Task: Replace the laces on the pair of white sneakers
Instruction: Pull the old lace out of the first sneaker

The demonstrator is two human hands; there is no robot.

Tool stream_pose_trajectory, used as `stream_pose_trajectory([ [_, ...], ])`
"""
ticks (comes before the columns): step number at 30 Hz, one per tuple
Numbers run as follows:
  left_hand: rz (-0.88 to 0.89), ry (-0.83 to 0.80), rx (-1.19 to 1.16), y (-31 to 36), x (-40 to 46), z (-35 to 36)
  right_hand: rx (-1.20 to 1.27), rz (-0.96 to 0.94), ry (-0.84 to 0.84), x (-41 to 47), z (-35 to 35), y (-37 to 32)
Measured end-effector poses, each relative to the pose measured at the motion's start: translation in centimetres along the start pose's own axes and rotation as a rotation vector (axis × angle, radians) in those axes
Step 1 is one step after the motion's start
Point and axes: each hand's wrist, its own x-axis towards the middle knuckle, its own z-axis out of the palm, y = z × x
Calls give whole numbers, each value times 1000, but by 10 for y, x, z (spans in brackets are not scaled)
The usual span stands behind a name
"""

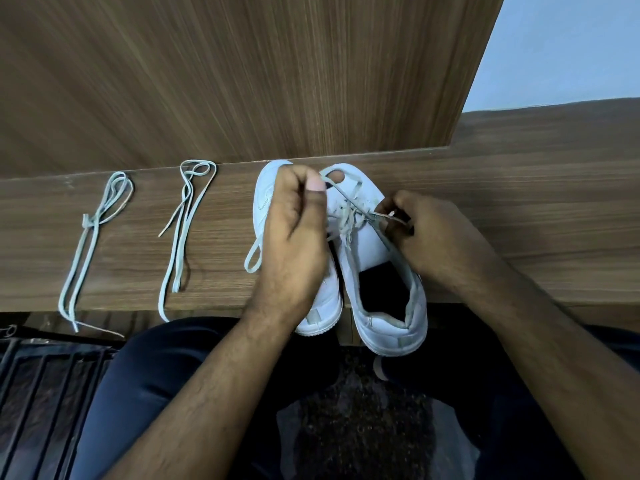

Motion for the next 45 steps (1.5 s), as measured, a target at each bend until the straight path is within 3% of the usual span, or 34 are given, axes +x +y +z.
stream_pose_trajectory([
  [4,-294,85,-684,12,9,-9,11,-91,14,-2,4,-1],
  [6,-401,143,-760,12,12,-14,5,-136,15,-1,6,0],
  [9,-419,210,-471,8,14,-17,0,-170,7,1,9,1],
  [11,-225,177,-29,5,14,-20,-7,-181,-1,2,10,2],
  [14,108,-110,836,0,9,-24,-66,-198,-6,3,11,2],
  [15,128,-183,1021,0,7,-25,-84,-200,-6,3,12,1],
  [17,77,-272,1173,0,6,-25,-109,-208,-8,3,14,2],
  [20,155,-263,1157,-2,8,-26,-145,-218,-16,3,16,2],
  [24,216,126,673,4,14,-28,-185,-223,-13,3,15,3],
  [27,81,305,710,3,16,-32,-180,-251,7,2,15,4],
  [29,57,224,828,0,12,-30,-215,-262,-5,2,15,3],
  [34,234,-167,1047,-6,-4,-5,-230,-272,10,2,14,0],
  [39,203,-241,1119,-14,-5,-1,-52,-268,59,8,16,8],
  [41,146,-218,1140,-13,-2,-3,225,-127,51,10,18,8],
  [44,97,-247,1193,-10,-3,-1,836,245,-20,9,7,-1],
  [45,87,-253,1203,-10,-3,0,887,299,-15,8,2,-5],
])
